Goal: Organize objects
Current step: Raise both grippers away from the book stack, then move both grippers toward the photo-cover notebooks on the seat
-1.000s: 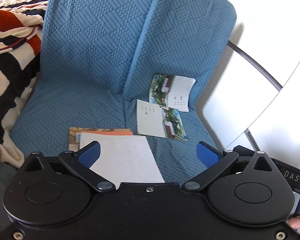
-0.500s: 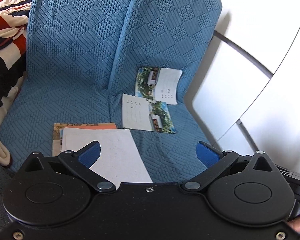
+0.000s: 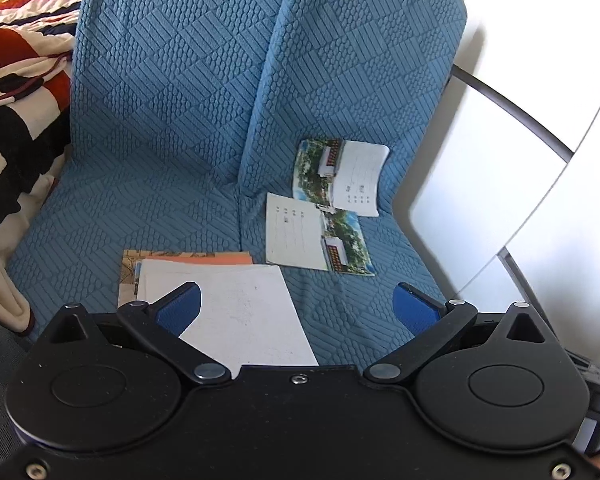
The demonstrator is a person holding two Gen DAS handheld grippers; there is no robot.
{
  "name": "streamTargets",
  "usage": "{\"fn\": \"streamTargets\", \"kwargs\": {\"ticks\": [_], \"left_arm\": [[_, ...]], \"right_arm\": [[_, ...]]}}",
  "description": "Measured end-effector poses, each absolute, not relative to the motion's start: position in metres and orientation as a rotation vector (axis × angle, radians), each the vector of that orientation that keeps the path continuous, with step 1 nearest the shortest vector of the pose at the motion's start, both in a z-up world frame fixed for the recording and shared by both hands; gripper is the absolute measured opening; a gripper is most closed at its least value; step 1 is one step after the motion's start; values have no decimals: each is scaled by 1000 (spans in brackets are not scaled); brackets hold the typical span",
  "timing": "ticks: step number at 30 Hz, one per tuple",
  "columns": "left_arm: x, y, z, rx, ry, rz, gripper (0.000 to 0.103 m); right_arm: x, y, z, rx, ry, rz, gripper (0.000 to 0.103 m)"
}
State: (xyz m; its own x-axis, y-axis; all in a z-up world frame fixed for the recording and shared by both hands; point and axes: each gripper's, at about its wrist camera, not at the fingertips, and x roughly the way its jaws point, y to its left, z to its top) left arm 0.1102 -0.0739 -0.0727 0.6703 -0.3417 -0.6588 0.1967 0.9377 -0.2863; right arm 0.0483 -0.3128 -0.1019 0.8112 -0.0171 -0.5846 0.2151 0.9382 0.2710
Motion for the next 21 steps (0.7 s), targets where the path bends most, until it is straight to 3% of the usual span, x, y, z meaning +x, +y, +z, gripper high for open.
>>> {"fn": "streamTargets", "kwargs": {"ticks": [21], "left_arm": [[174,-122,-144,-145,823,-337,102]], "right_arm": [[74,-342,-182,405,617,-256,85]]}}
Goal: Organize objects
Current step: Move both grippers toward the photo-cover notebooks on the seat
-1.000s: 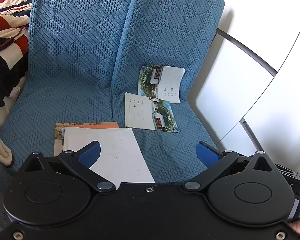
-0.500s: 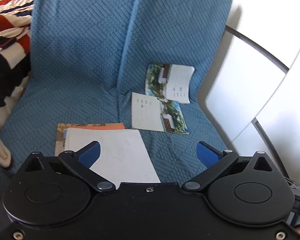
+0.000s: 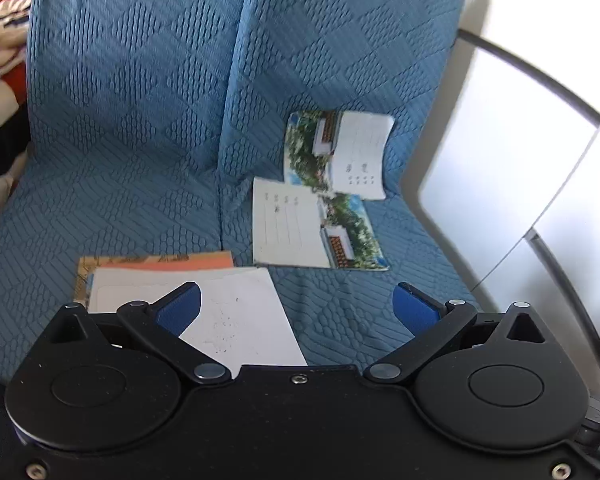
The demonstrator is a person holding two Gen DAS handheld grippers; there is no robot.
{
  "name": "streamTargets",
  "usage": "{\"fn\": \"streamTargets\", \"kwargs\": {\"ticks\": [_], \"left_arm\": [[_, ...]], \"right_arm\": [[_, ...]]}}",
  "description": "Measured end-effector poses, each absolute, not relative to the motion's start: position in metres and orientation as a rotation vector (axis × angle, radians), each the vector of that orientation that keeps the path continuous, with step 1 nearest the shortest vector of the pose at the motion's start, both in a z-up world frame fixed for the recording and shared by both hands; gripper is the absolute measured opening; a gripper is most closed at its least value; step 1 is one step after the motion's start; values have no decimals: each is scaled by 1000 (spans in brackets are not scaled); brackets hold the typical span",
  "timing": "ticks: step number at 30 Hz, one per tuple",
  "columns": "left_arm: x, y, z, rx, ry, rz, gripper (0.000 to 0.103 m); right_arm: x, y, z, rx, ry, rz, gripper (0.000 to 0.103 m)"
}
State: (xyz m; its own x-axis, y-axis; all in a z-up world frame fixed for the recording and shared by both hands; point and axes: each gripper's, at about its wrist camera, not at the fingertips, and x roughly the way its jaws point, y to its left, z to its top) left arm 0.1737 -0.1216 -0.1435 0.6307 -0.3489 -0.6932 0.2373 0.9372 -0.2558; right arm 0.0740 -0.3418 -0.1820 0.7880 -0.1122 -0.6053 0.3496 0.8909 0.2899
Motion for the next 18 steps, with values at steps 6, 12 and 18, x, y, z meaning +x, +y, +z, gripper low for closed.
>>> {"fn": "streamTargets", "kwargs": {"ticks": [6,12,18], "left_arm": [[199,-136,-167,-127,848,-321,101],[228,-145,-184,-148,860,-325,92],[269,-160,-206,-157,901,-326,73]], "right_arm": [[99,-349,-197,430,583,-259,85],[129,-359,-211,433,557,-251,84],[162,-376,-230,451,595,-225,68]]}}
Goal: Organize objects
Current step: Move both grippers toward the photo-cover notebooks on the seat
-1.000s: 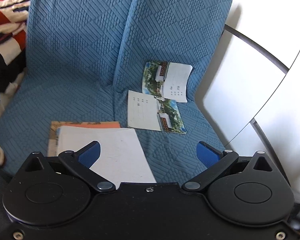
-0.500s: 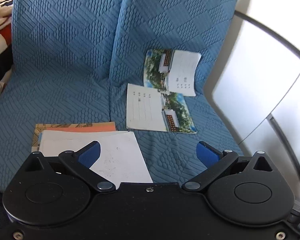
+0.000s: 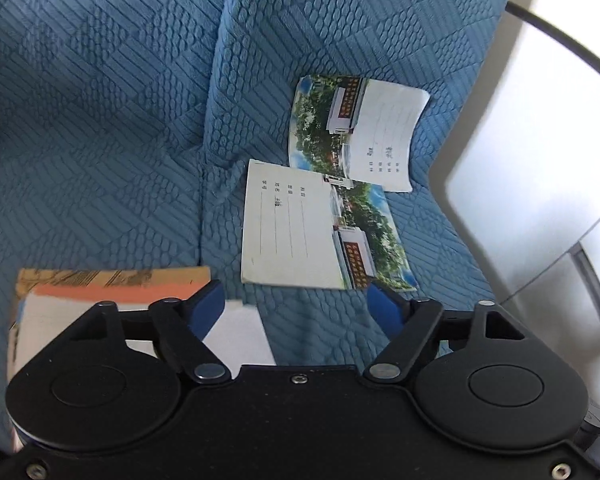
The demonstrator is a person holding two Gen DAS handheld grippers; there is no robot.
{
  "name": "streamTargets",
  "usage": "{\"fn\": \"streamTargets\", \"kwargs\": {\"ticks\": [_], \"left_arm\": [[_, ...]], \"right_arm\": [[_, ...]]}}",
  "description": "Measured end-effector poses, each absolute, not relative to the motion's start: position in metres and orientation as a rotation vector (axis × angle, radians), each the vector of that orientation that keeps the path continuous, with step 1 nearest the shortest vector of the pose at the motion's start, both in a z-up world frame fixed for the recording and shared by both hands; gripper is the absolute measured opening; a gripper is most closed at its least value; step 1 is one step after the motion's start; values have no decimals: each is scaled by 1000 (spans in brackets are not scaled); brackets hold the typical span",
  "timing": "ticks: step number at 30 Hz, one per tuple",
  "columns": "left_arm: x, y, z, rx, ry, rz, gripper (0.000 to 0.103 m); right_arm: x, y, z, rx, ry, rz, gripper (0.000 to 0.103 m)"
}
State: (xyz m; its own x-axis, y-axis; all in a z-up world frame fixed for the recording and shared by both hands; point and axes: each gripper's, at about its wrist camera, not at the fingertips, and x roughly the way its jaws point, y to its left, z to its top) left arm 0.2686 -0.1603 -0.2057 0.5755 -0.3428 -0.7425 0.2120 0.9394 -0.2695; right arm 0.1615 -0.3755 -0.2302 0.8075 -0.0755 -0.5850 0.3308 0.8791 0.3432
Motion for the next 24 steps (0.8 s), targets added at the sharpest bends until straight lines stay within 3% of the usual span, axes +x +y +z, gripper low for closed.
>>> {"fn": "streamTargets", "kwargs": {"ticks": [6,10,12,24], "left_arm": [[303,-176,-228,-136,946,-329,54],[322,-184,-243,-128,973,-320,47],[331,-188,-251,-118,987,-314,44],[350,-196,-280,-75,1027,-283,39]], "right_arm": [[196,-390,-248,450,639,-181,54],[219,-394,-259,420,667,-153,47],[229,-396,-264,399,681,-150,38],[252,-403,-277,423,690,-123,37]]}}
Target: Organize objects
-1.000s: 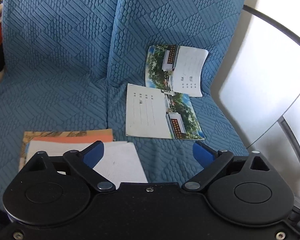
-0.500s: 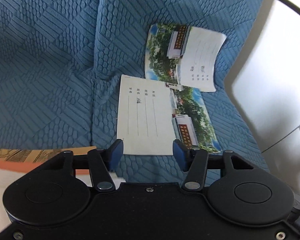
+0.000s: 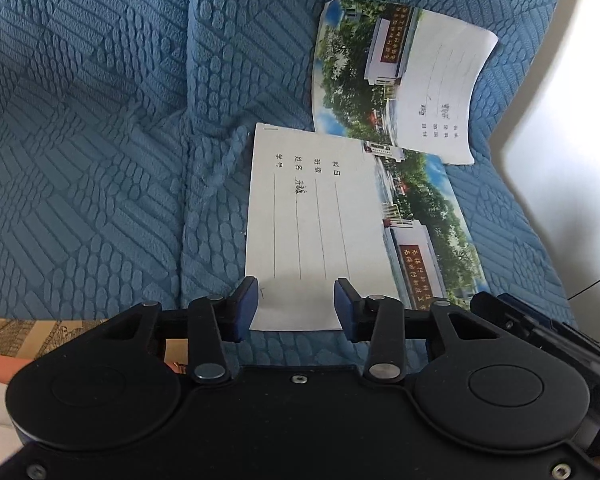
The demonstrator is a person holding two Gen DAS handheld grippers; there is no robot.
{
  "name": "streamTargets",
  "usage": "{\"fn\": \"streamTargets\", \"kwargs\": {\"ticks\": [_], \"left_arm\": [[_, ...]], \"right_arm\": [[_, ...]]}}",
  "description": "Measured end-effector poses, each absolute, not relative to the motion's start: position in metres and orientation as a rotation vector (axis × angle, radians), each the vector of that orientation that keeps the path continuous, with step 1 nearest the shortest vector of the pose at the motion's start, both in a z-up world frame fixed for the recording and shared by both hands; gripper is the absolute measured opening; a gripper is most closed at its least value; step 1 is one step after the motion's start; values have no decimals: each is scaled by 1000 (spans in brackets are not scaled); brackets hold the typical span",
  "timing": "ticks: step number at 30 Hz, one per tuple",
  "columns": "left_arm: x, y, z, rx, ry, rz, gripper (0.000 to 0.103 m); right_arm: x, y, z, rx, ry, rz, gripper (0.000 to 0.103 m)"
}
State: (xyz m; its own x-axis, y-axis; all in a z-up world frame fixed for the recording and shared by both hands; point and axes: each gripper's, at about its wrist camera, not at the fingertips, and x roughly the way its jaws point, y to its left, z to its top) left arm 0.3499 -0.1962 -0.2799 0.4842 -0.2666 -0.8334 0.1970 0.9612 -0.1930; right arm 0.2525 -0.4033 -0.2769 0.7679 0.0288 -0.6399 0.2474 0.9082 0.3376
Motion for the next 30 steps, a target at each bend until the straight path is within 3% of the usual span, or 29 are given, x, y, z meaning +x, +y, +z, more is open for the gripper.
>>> {"fn": "streamTargets", "kwargs": {"ticks": [11,15,17,21,25,30], "left_arm": [[349,-202,-276,-31,1029,-276,41],[351,-200,-275,-50,1037,-281,41],[352,-196,-274,-72,1041,-284,41],[352,-186,-271,-179,1076,-289,42],[339,-168,-255,-379,1063,-314,61],[328,-159,-250,-624,1087,-384,69]], "right_arm": [[245,-461,-307,1024,647,23,37],[248,-460,-317,1116,668,67,20],[250,-456,-317,1100,670,61,19],[251,-459,-320,1135,666,47,5],[248,-462,-320,1156,650,64,4],[242,-462,-312,1180,616,106,3]]}}
